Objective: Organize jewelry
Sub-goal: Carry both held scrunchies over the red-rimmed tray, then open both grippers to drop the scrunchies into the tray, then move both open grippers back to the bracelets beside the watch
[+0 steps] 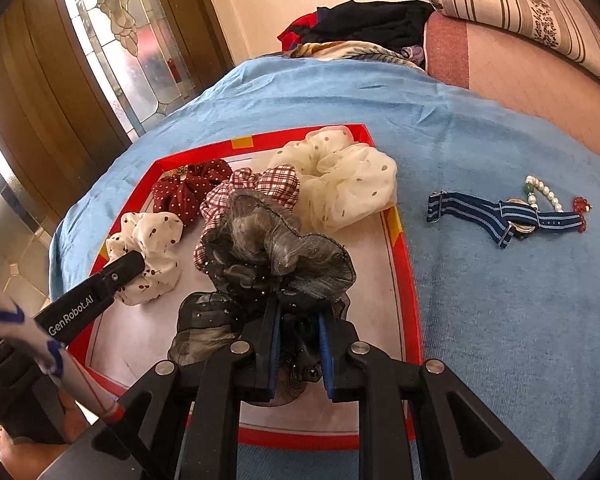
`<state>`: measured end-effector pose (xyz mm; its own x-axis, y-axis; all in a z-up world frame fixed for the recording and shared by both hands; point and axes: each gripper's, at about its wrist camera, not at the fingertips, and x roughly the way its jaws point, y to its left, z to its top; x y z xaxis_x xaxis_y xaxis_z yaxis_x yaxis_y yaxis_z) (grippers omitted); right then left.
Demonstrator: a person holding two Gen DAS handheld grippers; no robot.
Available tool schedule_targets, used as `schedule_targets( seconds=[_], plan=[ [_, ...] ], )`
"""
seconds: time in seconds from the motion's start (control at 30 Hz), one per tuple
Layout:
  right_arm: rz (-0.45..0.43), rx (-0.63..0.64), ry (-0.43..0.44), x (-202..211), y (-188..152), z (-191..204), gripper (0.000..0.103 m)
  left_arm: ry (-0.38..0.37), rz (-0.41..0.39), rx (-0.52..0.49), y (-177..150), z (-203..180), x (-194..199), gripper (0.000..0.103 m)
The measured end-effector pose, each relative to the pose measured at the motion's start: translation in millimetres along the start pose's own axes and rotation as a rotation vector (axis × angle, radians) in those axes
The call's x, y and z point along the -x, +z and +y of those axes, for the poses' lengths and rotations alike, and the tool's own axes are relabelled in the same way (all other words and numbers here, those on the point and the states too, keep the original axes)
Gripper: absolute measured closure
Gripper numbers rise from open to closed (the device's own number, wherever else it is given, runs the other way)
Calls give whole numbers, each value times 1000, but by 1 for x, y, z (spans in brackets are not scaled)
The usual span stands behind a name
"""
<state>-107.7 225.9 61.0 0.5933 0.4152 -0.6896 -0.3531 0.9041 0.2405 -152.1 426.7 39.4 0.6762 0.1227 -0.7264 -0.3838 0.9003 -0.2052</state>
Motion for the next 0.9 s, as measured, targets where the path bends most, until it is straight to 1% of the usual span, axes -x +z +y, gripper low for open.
schedule_targets(
  seconds=[0.2,0.23,0.27,0.33,0.4,0.47,0.53,0.57,0.6,0.73,0.9],
  plan=[
    [-3,3,-17,-6,8,0,84,10,14,15,2,3,-8,83],
    [-5,4,-17,-6,8,0,82,12,11,12,2,3,-8,82],
    [-9,6,-21,-5,9,1,78,13,6,9,2,2,-7,80],
    [-18,8,-25,-2,8,1,76,13,-5,0,1,1,-4,76],
    [-17,7,-18,0,7,0,73,18,-18,-11,1,-1,-2,73],
    [-20,9,-16,3,7,0,70,19,-29,-22,1,-4,1,69],
    [-20,14,-11,6,7,1,64,27,-45,-34,1,-7,4,56],
    [-23,14,-8,8,7,2,59,30,-57,-39,1,-9,6,53],
    [-31,16,-6,12,7,3,58,37,-68,-44,1,-10,9,49],
    [-51,31,-3,22,8,7,58,49,-94,-60,0,-13,15,45],
    [-76,19,19,38,9,5,58,59,-119,-70,-1,-15,22,44]
  ],
)
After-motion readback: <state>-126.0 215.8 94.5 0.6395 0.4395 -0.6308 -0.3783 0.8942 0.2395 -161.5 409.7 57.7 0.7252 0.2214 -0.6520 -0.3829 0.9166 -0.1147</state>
